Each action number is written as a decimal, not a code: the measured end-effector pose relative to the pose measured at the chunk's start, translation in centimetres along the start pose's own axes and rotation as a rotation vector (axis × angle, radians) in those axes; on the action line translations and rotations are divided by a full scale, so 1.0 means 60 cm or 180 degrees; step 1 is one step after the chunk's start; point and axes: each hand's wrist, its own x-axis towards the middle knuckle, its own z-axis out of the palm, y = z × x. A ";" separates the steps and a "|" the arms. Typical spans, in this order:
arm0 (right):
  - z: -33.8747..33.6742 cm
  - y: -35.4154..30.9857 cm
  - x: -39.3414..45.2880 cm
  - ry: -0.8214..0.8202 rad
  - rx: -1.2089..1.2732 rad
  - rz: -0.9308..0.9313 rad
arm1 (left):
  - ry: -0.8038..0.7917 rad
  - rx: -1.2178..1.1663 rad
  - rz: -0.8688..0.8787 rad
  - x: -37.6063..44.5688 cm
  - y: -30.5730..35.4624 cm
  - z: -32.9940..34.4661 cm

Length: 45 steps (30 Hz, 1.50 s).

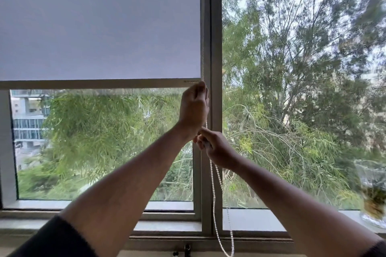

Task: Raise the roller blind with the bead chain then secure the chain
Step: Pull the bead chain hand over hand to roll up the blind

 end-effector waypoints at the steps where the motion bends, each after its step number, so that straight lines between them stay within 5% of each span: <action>1: -0.013 0.000 0.004 -0.0101 0.0036 0.0072 | -0.0004 -0.0005 0.0024 -0.006 -0.005 0.002; 11: -0.167 -0.122 0.144 0.0644 0.2960 0.0628 | -0.0045 0.0198 -0.0078 -0.041 -0.097 0.044; 19: -0.141 -0.123 0.150 0.1187 0.1624 0.0133 | -0.0453 0.0219 -0.0219 -0.023 -0.114 0.014; 25: -0.118 -0.105 0.146 0.1152 0.0807 -0.0026 | 0.0003 0.0207 -0.0265 0.046 -0.072 -0.037; 35: -0.057 -0.082 0.124 0.0939 0.0956 -0.0095 | -0.0100 0.0164 0.0194 0.107 0.034 -0.013; 45: -0.040 -0.023 0.089 0.0825 0.0281 -0.0316 | -0.0062 -0.0405 -0.0480 0.118 0.070 -0.006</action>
